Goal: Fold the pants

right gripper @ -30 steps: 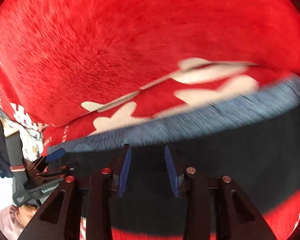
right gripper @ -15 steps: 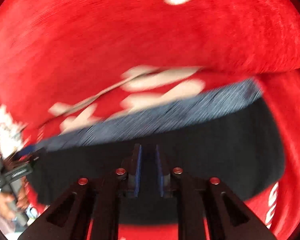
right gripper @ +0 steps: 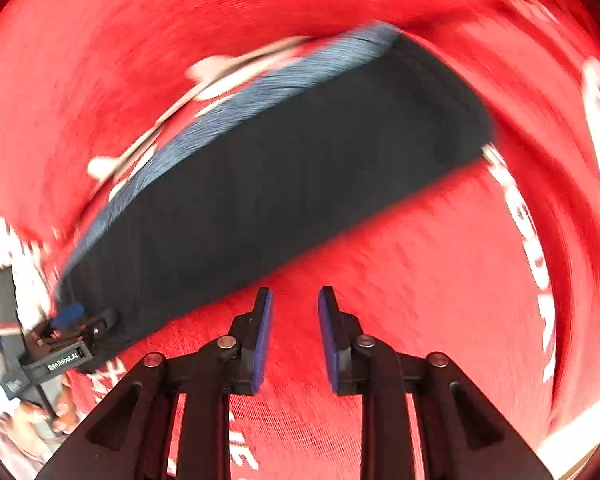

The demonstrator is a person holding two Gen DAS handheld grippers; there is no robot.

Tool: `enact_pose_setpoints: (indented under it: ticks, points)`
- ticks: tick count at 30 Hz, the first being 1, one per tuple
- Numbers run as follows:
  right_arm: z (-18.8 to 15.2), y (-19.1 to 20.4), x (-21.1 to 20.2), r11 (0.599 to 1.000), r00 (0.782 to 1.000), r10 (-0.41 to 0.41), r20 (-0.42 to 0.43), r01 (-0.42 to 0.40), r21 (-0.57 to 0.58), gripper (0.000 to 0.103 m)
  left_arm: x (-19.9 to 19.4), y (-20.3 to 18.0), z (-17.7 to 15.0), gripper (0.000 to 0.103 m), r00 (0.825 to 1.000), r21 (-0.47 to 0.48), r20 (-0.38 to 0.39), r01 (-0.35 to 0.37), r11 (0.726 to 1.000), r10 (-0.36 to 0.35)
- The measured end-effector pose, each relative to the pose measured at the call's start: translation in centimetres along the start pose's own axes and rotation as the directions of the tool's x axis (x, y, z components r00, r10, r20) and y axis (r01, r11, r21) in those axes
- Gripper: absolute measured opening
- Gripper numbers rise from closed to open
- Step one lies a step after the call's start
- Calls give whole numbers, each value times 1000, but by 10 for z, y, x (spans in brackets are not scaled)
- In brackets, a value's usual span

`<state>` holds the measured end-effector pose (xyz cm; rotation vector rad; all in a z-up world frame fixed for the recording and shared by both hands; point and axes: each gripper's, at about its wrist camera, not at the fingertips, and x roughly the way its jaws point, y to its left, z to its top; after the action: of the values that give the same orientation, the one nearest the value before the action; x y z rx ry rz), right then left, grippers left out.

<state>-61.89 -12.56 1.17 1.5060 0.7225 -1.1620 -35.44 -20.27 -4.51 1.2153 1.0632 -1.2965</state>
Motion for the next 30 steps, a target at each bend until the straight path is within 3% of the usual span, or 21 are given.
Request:
enact_pose_setpoints:
  ticks: [4,5,7,9,10,11,12,14,16,17,19,23,30]
  points:
    - [12,-59,-18,978,996,56,73,-70,197,27,-7,-20,12,97,999,2,24,26,1000,-26]
    - [17,-86,-29,957,991,81,111,-109,269,27,-5,-28,17,97,999,9,29,27,1000,-27]
    - [29,-106,-25,920,978,120,168,-173,353,28,-8,-35,8,97,999,14,37,29,999,-29]
    - [44,-121,-16,885,971,137,196,-209,415,28,-7,-46,22,97,999,16,36,33,999,-34]
    - [50,-123,-12,876,972,140,190,-210,433,17,-4,-45,24,97,999,14,34,39,999,-39]
    - [58,-123,-8,873,973,142,182,-210,439,6,-3,-48,25,97,998,10,30,47,999,-47]
    - [62,-122,-8,884,976,130,175,-194,426,6,-2,-50,25,97,998,11,27,48,999,-48]
    - [70,-111,-6,936,990,37,134,-81,343,6,11,-47,21,98,999,20,7,36,999,-37]
    - [67,-116,-8,954,992,1,124,-38,298,7,18,-47,23,98,999,3,-8,49,999,-49]
    - [67,-115,-11,956,992,-19,125,-19,292,10,18,-46,23,98,998,-6,-15,56,998,-56]
    - [64,-117,-19,948,987,-86,135,40,316,33,18,-44,25,98,999,-7,-20,50,999,-50]
    - [45,-131,-37,920,989,-15,148,-44,390,35,15,-51,25,98,1000,20,-9,29,999,-28]
    - [20,-109,-32,925,982,163,95,-186,331,35,13,-58,22,98,1000,0,-16,26,1000,-26]
